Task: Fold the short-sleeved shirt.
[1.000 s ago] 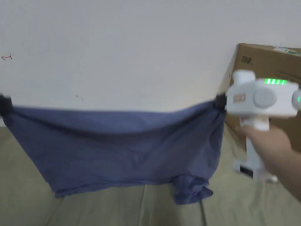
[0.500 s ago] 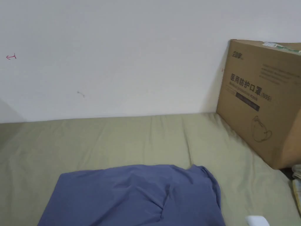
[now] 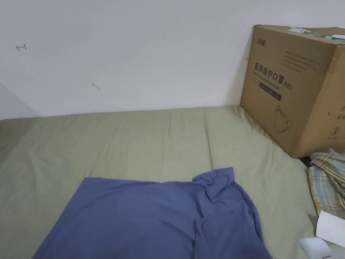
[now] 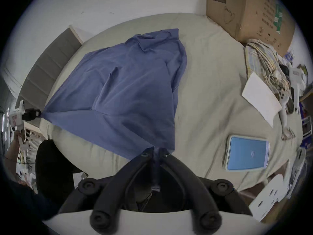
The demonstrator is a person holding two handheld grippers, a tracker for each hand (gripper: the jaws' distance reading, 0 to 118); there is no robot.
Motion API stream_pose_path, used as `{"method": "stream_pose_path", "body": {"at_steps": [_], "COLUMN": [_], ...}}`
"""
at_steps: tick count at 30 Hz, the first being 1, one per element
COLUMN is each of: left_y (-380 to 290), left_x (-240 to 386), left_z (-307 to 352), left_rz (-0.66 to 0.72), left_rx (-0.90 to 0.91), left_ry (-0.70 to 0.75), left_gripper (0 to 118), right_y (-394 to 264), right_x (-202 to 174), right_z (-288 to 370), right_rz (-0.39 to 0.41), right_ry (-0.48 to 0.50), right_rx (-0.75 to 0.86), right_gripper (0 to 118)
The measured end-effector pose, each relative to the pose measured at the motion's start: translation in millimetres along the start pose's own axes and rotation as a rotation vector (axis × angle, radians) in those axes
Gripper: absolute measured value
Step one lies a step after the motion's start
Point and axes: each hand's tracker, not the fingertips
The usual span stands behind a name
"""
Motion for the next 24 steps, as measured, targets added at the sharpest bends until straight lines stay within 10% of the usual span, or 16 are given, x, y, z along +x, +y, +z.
{"method": "stream_pose_path", "body": {"at_steps": [3,4,6,7,17,18,20,24], "left_y": [1.3,3.8,7.1,5.1,7.1,11.5,57.2,92.3], "left_x": [-0.1,-1.0,-1.2,0.5,15.8,17.1,10.6,7.2], "left_z": [-3.6,-4.6,-9.6,-8.9,-58.9,-64.9,-69.9,-85.5], "left_rz": [0.033,0.061,0.123,0.136,0.158,0.146,0.095,-0.017], "left_rx": [-0.007,-0.014,-0.051,-0.041,0.045,0.030,0.065,0.085], "left_ry": [-0.023,-0.051,-0.080,-0.113,-0.188,-0.197,-0.225,-0.109], "left_gripper": [10,29,114,118,114,91,0,0], "right_y": [0.0,1.7,7.0,10.0,42.3,47.6,58.3,90.2], "right_x": [-1.0,-2.9,-4.7,-6.0,-24.6,-26.8,-33.4,-39.8], "right_z": [0.4,2.0,6.0,7.5,21.7,19.5,16.0,1.7], "right_rz": [-0.040,-0.050,-0.072,-0.097,-0.165,-0.149,-0.109,-0.091], "right_ry": [-0.010,-0.038,-0.074,-0.084,-0.046,-0.034,-0.026,-0.012], "right_rx": [0.030,0.047,0.039,0.028,0.168,0.165,0.210,0.268], "right_gripper": [18,33,93,114,110,83,0,0]}}
